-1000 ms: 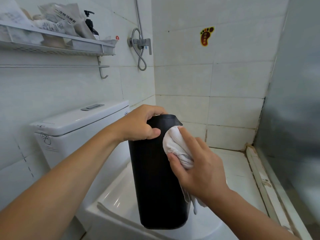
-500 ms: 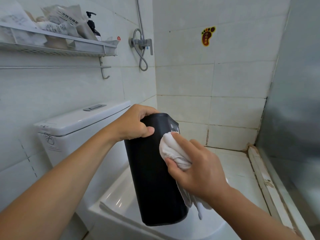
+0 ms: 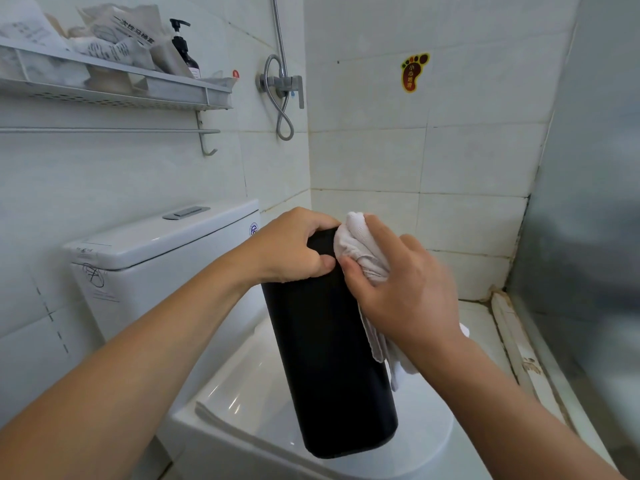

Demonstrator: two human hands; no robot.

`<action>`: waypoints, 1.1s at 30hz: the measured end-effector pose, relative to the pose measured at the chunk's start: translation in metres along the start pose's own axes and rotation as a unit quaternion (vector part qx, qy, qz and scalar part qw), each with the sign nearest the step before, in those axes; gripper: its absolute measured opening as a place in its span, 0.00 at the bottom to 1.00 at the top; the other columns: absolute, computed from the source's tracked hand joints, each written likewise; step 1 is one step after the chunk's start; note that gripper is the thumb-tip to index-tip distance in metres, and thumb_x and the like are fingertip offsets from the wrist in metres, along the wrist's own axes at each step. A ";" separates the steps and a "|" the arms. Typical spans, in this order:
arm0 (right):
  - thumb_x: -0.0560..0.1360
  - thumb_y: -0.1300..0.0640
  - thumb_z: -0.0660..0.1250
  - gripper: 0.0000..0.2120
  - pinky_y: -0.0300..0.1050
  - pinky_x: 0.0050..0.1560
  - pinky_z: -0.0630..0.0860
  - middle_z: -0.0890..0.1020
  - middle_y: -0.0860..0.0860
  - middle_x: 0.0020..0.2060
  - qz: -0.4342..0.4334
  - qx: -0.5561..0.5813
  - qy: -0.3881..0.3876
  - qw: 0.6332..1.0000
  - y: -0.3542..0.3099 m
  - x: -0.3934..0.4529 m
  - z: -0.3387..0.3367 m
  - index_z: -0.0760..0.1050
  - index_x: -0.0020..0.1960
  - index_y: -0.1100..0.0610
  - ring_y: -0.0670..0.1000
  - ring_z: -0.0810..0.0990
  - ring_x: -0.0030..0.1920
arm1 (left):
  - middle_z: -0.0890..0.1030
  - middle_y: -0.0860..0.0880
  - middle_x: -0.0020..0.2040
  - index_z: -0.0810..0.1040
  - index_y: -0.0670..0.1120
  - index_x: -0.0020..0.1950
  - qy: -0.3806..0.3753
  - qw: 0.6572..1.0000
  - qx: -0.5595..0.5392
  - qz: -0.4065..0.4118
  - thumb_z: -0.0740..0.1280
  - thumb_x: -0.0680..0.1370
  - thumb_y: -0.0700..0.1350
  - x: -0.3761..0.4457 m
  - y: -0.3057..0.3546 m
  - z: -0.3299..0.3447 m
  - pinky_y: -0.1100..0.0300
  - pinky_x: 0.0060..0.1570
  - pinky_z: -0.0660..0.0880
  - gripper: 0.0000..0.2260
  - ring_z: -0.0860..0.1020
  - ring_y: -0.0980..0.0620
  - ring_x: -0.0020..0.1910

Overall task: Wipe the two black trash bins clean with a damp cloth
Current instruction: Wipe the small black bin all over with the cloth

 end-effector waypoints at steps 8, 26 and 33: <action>0.75 0.34 0.63 0.28 0.50 0.38 0.78 0.79 0.45 0.43 -0.020 0.069 -0.042 0.996 0.006 -0.003 0.000 0.72 0.73 0.42 0.50 0.79 0.40 | 0.84 0.49 0.41 0.84 0.50 0.47 0.006 1.000 0.006 0.005 0.67 0.66 0.46 0.004 0.003 0.003 0.49 0.44 0.77 0.12 0.81 0.49 0.41; 0.74 0.39 0.70 0.19 0.49 0.49 0.81 0.84 0.38 0.45 0.099 0.110 -0.111 0.983 0.058 -0.019 0.023 0.76 0.65 0.37 0.44 0.82 0.47 | 0.63 0.46 0.30 0.63 0.41 0.31 0.022 0.995 -0.008 -0.092 0.69 0.76 0.54 -0.005 -0.024 -0.026 0.56 0.34 0.61 0.23 0.63 0.50 0.29; 0.74 0.35 0.66 0.24 0.47 0.46 0.79 0.84 0.40 0.47 0.027 0.076 -0.170 0.982 0.039 -0.038 0.035 0.72 0.69 0.36 0.46 0.82 0.47 | 0.58 0.48 0.29 0.62 0.44 0.31 0.035 0.992 0.021 -0.115 0.66 0.74 0.40 -0.004 -0.022 -0.030 0.58 0.29 0.54 0.16 0.57 0.51 0.28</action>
Point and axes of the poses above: each hand's wrist, its own x-axis towards the middle knuckle, its own z-axis out of the palm, y = z × x, the point moved 6 cm from there along x, towards the middle knuckle
